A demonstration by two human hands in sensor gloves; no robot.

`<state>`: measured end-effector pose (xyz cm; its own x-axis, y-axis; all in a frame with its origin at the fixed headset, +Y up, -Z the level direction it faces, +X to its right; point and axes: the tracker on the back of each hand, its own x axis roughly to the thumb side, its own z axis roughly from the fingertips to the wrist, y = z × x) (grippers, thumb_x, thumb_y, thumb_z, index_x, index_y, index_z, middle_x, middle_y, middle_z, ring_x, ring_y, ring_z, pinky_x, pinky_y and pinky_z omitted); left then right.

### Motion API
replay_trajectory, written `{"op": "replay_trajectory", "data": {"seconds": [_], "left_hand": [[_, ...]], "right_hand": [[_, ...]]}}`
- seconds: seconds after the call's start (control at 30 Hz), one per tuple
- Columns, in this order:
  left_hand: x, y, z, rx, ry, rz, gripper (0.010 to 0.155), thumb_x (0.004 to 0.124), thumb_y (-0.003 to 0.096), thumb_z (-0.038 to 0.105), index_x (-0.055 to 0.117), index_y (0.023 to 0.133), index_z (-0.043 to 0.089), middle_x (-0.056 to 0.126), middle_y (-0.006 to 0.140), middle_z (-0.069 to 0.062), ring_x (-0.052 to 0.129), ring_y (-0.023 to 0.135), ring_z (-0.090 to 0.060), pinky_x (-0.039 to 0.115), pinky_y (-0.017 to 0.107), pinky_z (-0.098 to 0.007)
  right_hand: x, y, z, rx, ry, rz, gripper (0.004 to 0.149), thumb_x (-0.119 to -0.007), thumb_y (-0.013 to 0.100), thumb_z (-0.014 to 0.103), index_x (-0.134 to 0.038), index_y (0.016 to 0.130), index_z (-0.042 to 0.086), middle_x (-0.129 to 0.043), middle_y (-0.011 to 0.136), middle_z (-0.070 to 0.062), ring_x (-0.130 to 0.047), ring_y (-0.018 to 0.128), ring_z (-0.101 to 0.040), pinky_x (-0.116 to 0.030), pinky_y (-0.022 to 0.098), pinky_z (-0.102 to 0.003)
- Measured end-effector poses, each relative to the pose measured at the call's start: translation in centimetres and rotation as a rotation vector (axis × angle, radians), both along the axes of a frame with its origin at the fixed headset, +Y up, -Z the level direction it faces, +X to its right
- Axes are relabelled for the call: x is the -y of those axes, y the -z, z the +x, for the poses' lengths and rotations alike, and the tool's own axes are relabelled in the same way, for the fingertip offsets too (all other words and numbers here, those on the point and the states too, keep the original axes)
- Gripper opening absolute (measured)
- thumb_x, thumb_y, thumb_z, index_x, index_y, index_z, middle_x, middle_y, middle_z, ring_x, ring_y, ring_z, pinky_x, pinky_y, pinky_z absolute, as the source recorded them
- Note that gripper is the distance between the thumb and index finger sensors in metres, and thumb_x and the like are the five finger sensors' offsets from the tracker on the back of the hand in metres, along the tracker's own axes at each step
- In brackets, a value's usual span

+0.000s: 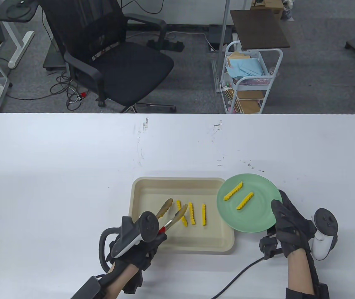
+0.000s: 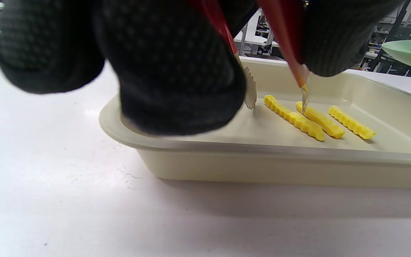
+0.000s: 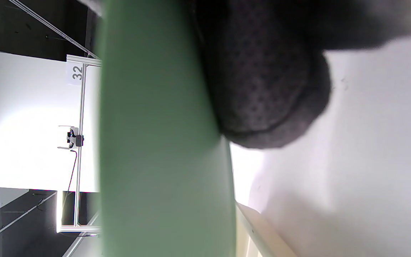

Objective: Hold plate and receive fries gripped by tongs from baking tray

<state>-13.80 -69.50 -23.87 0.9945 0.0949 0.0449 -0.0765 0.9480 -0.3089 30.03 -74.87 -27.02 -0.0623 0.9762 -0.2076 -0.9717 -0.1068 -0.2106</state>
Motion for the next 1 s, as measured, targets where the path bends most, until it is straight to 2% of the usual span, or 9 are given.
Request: {"op": "replay_trajectory", "data": {"seconds": [0.27,0.5,0.63,0.73,0.8,0.87,1.0], "left_hand": [[-0.1,0.5,1.3,0.002,0.084,0.036,0.067,0.07,0.0578,0.054,0.074,0.1,0.002,0.103,0.059,-0.005,0.105,0.021,-0.011,0.088,0.031,-0.048],[-0.4,0.9,0.3,0.019,0.027,0.06,0.065,0.071,0.0574,0.052,0.076,0.1,0.003,0.104,0.059,-0.005,0.105,0.021,-0.011,0.088,0.032,-0.047],[-2.1,0.9,-0.3,0.041,-0.083,0.2,0.064,0.073,0.0565,0.052,0.077,0.099,0.005,0.104,0.057,-0.005,0.104,0.019,-0.011,0.088,0.031,-0.047],[-4.2,0.9,-0.2,0.049,-0.224,0.286,0.064,0.073,0.0566,0.052,0.076,0.099,0.005,0.104,0.057,-0.005,0.103,0.017,-0.01,0.087,0.03,-0.047],[-5.2,1.0,0.9,0.083,-0.377,0.256,0.064,0.073,0.057,0.052,0.075,0.1,0.005,0.104,0.057,-0.005,0.101,0.015,-0.009,0.087,0.029,-0.047],[-5.8,1.0,2.5,0.14,-0.447,0.231,0.064,0.073,0.0574,0.052,0.075,0.1,0.005,0.104,0.058,-0.005,0.101,0.017,-0.009,0.087,0.029,-0.047],[-5.9,0.8,6.5,0.25,-0.456,0.206,0.064,0.072,0.0576,0.053,0.074,0.101,0.006,0.103,0.059,-0.004,0.101,0.017,-0.008,0.087,0.03,-0.047]], "right_hand": [[0.0,0.0,0.0,0.001,0.001,0.0,0.057,-0.069,0.051,0.033,-0.052,0.101,0.01,-0.083,0.075,-0.017,-0.104,0.018,-0.025,-0.087,0.008,-0.034],[0.1,0.0,0.0,0.005,0.008,-0.005,0.057,-0.068,0.051,0.033,-0.052,0.101,0.01,-0.083,0.075,-0.017,-0.104,0.018,-0.025,-0.088,0.008,-0.034],[0.1,0.0,0.0,0.004,0.0,-0.005,0.057,-0.069,0.051,0.033,-0.052,0.101,0.01,-0.083,0.075,-0.017,-0.104,0.018,-0.025,-0.088,0.008,-0.034],[-0.1,0.0,-0.2,-0.003,-0.005,0.001,0.057,-0.068,0.051,0.032,-0.052,0.101,0.01,-0.083,0.075,-0.017,-0.104,0.018,-0.025,-0.088,0.008,-0.034],[-0.1,0.1,-0.3,-0.01,-0.01,0.001,0.057,-0.068,0.051,0.031,-0.051,0.101,0.009,-0.083,0.075,-0.017,-0.104,0.018,-0.025,-0.088,0.008,-0.034],[0.0,0.1,-0.4,-0.016,0.007,0.002,0.057,-0.067,0.051,0.031,-0.05,0.101,0.009,-0.082,0.075,-0.017,-0.104,0.019,-0.025,-0.088,0.009,-0.034],[0.3,0.2,-0.6,-0.026,0.039,-0.003,0.057,-0.063,0.051,0.032,-0.05,0.101,0.008,-0.081,0.076,-0.018,-0.104,0.02,-0.026,-0.088,0.01,-0.035]]}}
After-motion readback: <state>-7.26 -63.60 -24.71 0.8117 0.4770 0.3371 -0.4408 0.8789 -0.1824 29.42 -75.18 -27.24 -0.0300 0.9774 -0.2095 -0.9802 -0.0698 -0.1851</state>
